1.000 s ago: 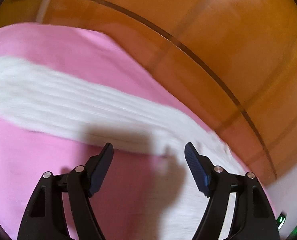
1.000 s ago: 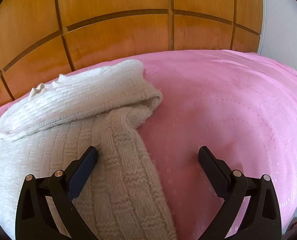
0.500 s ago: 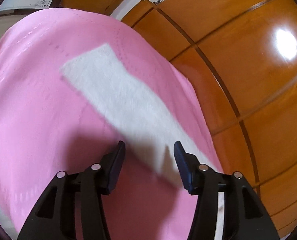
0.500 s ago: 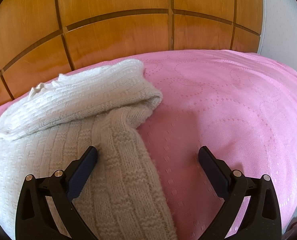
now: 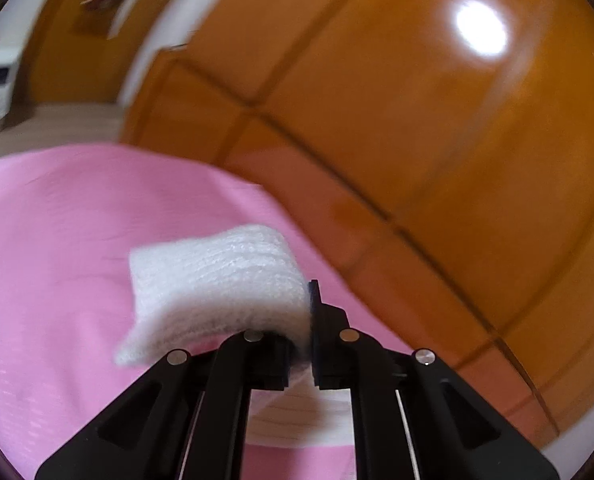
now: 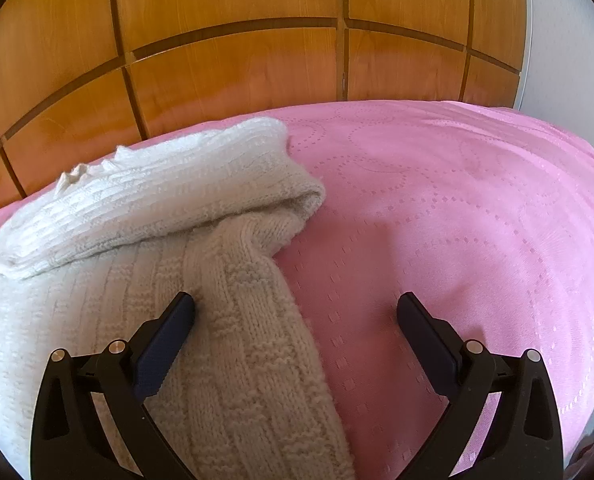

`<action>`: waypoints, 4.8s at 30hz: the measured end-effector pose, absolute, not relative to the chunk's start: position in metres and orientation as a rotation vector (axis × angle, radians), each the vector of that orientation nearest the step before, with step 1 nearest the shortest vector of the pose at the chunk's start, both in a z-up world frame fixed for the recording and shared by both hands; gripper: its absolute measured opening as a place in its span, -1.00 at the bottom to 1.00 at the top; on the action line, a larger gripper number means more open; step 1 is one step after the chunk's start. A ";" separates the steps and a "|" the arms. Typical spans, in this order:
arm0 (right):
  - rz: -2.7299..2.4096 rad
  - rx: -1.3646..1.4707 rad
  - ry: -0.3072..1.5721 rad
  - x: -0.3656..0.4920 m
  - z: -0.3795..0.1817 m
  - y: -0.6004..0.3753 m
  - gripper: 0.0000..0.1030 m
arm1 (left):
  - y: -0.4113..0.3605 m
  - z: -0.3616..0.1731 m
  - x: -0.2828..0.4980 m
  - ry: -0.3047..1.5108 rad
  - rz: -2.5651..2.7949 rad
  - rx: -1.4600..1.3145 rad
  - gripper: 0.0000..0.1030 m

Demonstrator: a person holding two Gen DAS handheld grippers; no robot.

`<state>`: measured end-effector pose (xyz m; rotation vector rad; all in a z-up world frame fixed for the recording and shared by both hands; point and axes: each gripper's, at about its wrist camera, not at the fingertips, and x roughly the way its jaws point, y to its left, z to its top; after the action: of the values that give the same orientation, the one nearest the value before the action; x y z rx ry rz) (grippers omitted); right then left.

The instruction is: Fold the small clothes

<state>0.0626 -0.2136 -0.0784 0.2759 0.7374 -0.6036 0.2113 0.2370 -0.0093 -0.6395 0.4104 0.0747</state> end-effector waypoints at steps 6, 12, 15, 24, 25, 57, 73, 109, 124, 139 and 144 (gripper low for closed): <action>-0.603 0.276 0.737 0.063 -0.078 -0.214 0.93 | 0.138 0.014 0.241 0.457 -0.151 -0.541 -0.88; -0.597 0.283 0.731 0.062 -0.078 -0.214 0.93 | 0.051 0.012 0.249 0.525 -0.273 -0.422 -0.88; -0.597 0.286 0.729 0.061 -0.078 -0.214 0.93 | 0.006 0.006 0.259 0.583 -0.317 -0.347 -0.87; -0.592 0.292 0.726 0.060 -0.077 -0.215 0.93 | -0.126 -0.044 0.257 0.791 -0.481 -0.079 0.26; -0.591 0.293 0.725 0.060 -0.077 -0.215 0.93 | -0.135 -0.051 0.250 0.805 -0.509 -0.075 0.36; -0.103 0.067 0.713 0.159 -0.032 -0.087 0.93 | 0.034 -0.085 0.235 0.752 -0.025 -0.227 0.83; -0.441 0.247 0.702 0.105 -0.045 -0.167 0.93 | 0.031 -0.088 0.242 0.761 -0.038 -0.233 0.89; -0.430 0.237 0.723 0.062 -0.082 -0.176 0.94 | 0.014 -0.094 0.183 0.878 -0.069 -0.104 0.96; -0.430 0.234 0.725 0.061 -0.080 -0.178 0.94 | 0.017 -0.095 0.182 0.870 -0.076 -0.118 0.96; -0.386 0.234 0.780 0.063 -0.078 -0.185 0.94 | 0.035 -0.089 0.162 0.857 -0.185 -0.200 0.96; -0.329 0.364 0.691 0.017 -0.059 -0.213 0.94 | 0.065 -0.080 0.134 0.814 -0.253 -0.213 0.96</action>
<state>0.0170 -0.2135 -0.0588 0.3638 0.6906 -0.3289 0.1337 0.0647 -0.0796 -0.2125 0.8140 -0.2526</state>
